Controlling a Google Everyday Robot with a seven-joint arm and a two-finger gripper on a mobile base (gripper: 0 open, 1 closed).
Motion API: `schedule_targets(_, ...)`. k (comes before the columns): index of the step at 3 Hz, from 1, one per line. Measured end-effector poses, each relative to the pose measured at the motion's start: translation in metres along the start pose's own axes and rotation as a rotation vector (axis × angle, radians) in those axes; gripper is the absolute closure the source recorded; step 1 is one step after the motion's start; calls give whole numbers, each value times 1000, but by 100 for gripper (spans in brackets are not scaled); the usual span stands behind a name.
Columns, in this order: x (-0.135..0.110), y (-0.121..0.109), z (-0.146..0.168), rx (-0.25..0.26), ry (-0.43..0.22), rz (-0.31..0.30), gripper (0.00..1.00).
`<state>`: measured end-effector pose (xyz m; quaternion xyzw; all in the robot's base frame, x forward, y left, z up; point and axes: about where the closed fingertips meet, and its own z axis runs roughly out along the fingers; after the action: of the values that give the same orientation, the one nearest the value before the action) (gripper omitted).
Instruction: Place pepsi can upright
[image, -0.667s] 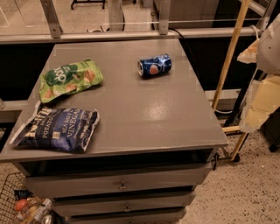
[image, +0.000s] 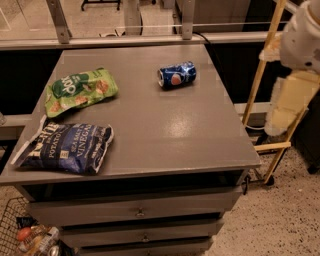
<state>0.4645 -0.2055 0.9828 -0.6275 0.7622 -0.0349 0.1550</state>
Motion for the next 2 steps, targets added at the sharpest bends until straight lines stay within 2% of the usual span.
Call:
schedule_targets(1, -37, -43, 14, -30, -2, -123, 0)
schedule_targets(2, -102, -85, 53, -34, -28, -250, 0)
